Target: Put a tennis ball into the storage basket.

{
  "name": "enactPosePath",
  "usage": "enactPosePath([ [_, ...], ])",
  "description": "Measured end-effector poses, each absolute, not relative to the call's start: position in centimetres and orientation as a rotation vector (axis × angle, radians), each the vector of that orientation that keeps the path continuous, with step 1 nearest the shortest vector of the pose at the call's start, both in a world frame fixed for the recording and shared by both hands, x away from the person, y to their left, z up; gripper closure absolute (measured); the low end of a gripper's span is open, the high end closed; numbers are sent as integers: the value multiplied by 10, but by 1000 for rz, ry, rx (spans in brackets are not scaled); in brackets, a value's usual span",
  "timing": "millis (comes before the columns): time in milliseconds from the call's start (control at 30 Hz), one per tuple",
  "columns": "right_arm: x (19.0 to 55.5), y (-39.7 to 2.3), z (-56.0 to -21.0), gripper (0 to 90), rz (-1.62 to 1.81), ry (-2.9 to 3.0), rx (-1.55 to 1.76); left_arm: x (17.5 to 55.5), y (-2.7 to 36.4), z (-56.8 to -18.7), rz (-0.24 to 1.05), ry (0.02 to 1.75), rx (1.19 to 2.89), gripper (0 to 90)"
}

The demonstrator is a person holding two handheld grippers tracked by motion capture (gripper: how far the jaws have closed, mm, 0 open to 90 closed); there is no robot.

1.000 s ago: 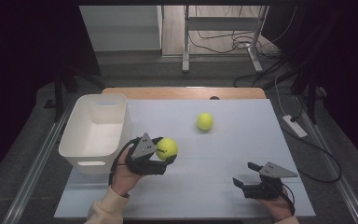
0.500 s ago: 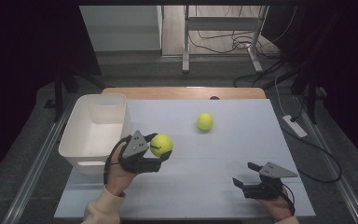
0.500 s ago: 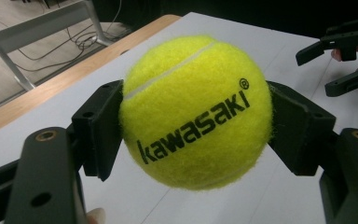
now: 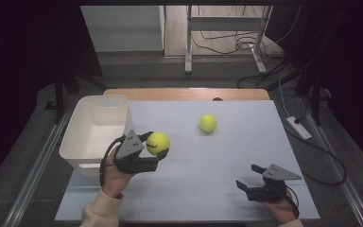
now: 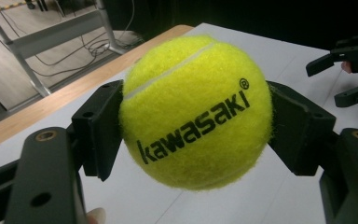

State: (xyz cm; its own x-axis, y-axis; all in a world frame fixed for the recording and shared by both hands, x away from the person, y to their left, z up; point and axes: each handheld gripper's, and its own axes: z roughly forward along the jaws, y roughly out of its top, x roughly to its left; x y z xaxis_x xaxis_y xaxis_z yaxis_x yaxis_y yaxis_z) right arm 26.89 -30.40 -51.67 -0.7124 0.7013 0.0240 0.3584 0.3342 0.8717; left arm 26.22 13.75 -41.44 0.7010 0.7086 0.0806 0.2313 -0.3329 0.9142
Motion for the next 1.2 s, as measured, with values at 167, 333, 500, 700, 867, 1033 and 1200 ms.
enactPosePath([
  [167, 269, -304, -517, 127, 1331, 2246, 941, 260, 141, -411, 600, 736, 1877, 268],
  [333, 269, -304, -516, 128, 1332, 2243, 936, 258, 145, -409, 606, 747, 1865, 267],
  [500, 269, -304, -515, 128, 1339, 2237, 940, 257, 148, -405, 613, 754, 1856, 268],
  [700, 270, -305, -516, 128, 1342, 2241, 935, 261, 153, -400, 615, 769, 1841, 267],
  [867, 270, -305, -515, 128, 1345, 2237, 933, 266, 158, -392, 626, 797, 1831, 267],
  [1033, 270, -305, -515, 128, 1353, 2236, 932, 271, 163, -388, 622, 813, 1811, 268],
  [1200, 270, -305, -515, 128, 1355, 2235, 933, 274, 166, -385, 614, 825, 1799, 268],
])
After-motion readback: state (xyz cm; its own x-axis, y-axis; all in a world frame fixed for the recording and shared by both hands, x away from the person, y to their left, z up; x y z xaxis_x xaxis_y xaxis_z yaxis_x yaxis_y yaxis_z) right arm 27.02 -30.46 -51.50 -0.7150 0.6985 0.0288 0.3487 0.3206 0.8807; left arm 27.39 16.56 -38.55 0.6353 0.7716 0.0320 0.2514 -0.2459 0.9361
